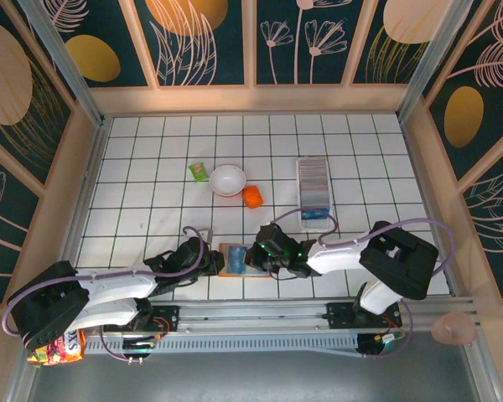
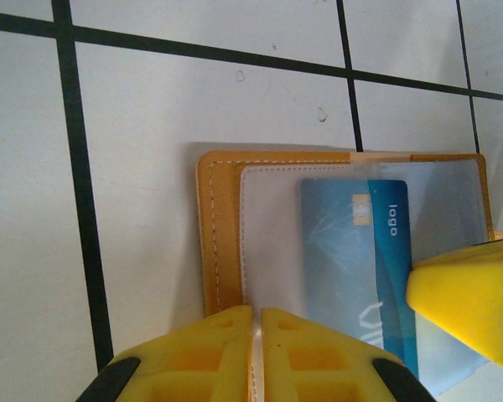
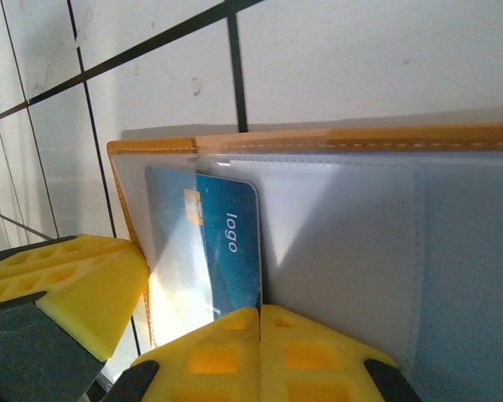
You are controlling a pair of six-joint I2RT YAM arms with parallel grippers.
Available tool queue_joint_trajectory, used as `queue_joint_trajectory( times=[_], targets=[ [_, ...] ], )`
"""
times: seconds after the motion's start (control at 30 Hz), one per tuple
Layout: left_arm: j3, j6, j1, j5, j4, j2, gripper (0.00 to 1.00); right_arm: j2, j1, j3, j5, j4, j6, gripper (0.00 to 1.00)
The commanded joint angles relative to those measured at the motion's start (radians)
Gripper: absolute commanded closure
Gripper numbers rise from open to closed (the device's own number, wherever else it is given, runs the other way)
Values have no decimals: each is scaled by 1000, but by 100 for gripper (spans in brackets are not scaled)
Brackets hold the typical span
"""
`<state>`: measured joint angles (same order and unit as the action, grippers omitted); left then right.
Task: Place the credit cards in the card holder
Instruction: Insert the credit card into the card slot, then flip over the card slot in the card holder.
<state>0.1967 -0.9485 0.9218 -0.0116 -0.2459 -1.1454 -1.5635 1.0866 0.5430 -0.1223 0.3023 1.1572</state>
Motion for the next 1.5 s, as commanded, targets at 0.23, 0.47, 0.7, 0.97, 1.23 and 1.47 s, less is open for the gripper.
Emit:
queue_joint_trajectory(
  times=[0.23,0.47,0.7,0.97,1.23,1.47],
  targets=[
    [-54,-33,1,32,27,28,87,-67,63,92,65,-15,-12,96],
    [-44,-32,0,24,60,74,77,10,79,120,192,-164,-26,88],
    [2,3,1,-14,173,186,64,141,124,125,355,-379,15,80],
    [-17,3,0,-41,236,330,51,140,202,139,407,-450,114,70],
    [-21,38,0,-84,266,304,50,84,219,144,395,-427,151,65],
    [-49,51,1,-34,197,253,51,62,220,119,390,-393,190,64]
  ],
)
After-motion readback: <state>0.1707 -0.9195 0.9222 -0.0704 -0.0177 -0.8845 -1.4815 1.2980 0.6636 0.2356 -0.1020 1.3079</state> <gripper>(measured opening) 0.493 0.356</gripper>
